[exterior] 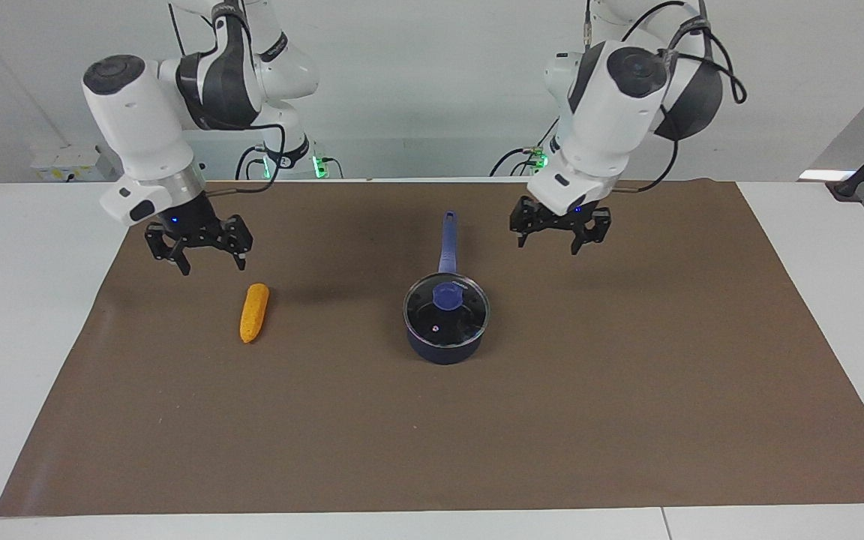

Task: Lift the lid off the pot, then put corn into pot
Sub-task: 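Reach the left gripper to the pot lid while the right gripper reaches the corn, then grasp the lid knob with the left gripper while the right gripper grasps the corn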

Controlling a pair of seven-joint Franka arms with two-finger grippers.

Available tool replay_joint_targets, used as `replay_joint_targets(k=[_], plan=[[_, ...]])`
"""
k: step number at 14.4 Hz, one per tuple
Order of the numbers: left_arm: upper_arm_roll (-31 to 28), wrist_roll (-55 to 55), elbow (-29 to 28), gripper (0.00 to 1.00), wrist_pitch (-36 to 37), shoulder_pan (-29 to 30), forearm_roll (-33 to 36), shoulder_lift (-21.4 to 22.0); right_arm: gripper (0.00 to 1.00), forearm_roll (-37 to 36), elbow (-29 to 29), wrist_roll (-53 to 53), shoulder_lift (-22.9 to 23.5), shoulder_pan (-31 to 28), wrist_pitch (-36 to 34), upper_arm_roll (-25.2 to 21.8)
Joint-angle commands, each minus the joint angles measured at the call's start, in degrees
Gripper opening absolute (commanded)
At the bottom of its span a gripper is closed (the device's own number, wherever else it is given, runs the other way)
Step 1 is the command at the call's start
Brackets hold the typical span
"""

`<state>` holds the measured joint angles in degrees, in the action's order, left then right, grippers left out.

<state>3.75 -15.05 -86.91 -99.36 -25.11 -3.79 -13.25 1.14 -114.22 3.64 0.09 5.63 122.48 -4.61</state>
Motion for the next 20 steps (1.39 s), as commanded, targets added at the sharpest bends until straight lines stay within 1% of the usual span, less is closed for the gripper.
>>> replay_joint_targets(k=[1,3,4,6,7,9,11,13,14,16,19,20], plan=[[-1.02,-4.44,8.24,1.00,0.31,-5.02,1.50,-8.00,1.00,1.05,-5.99,-0.39,3.94,-0.44,9.15,0.04],[-1.20,-6.21,9.56,1.00,-1.88,-7.05,1.59,-10.64,1.00,1.14,-11.78,-0.39,4.13,-0.35,16.87,0.13],[-1.20,-8.22,10.09,1.00,-2.41,-7.75,1.59,-11.70,1.00,1.05,-13.20,-0.39,4.56,-0.35,18.92,0.13],[-1.46,-12.70,11.06,1.00,-4.78,-10.29,1.77,-14.51,1.00,1.14,-13.66,-0.48,6.66,-0.35,20.42,0.13],[-1.46,-13.07,11.06,1.00,-5.40,-10.74,2.55,-15.13,1.00,1.14,-13.57,-0.48,7.20,-0.35,20.78,0.13],[-1.29,-16.22,11.06,1.00,-5.84,-11.18,3.61,-15.75,1.00,1.14,-13.74,-0.48,7.55,-0.36,21.22,0.13],[-1.29,-17.37,10.97,1.00,-6.37,-11.27,3.62,-15.93,1.00,1.14,-13.92,-0.48,9.74,-0.53,21.22,0.13],[-1.29,-19.65,10.54,1.00,-7.86,-11.97,3.88,-16.02,1.00,1.14,-13.83,-0.48,10.10,-0.44,21.13,0.13],[-1.29,-20.36,10.10,1.00,-9.17,-12.32,4.49,-16.19,0.90,1.14,-13.83,-0.48,10.10,-0.44,21.13,0.13],[-1.29,-20.45,9.13,1.00,-9.89,-12.41,4.76,-16.28,0.81,1.14,-13.92,-0.39,10.02,-0.35,20.78,0.13],[-1.29,-20.63,7.64,1.00,-10.94,-12.50,4.85,-16.28,0.80,1.14,-14.53,-0.39,9.93,-0.35,20.61,0.13],[-1.37,-20.63,7.55,1.00,-10.94,-12.50,4.85,-16.28,0.77,1.14,-14.71,-0.39,9.84,-0.35,20.61,0.13]])
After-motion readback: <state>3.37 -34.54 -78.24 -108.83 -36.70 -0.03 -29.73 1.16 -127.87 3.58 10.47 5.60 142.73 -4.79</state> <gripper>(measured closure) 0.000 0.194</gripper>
